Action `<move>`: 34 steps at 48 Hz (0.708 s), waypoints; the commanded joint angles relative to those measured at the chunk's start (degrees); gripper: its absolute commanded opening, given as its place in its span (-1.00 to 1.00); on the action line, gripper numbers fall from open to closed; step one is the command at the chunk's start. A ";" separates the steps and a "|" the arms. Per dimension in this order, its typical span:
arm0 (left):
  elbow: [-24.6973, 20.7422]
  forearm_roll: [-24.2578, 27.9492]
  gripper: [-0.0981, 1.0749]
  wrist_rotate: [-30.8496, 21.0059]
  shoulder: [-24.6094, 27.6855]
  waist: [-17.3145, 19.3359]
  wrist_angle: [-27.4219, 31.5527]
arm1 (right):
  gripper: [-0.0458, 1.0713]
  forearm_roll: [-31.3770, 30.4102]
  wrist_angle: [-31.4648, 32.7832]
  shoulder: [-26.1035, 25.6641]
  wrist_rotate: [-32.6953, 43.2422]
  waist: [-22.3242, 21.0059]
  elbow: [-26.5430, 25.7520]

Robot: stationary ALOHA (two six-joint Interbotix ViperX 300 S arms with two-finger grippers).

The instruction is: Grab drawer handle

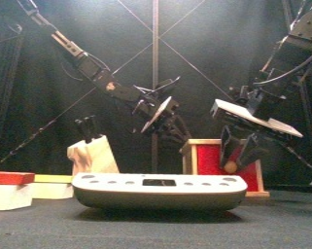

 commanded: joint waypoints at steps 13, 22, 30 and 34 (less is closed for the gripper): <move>-0.70 0.09 0.16 0.09 0.09 -0.09 0.44 | -0.04 0.18 -0.18 -0.18 0.00 -1.14 0.00; -0.62 0.09 0.16 0.09 0.00 -0.09 0.44 | -0.04 0.09 -0.18 -0.18 -0.09 -1.14 -0.09; -0.70 0.00 0.16 0.09 0.09 -0.09 0.44 | -0.04 0.18 -0.18 -0.18 -0.18 -1.14 0.00; -0.70 0.00 0.16 0.09 0.09 -0.09 0.44 | -0.04 0.09 -0.18 -0.18 -0.18 -1.05 -0.09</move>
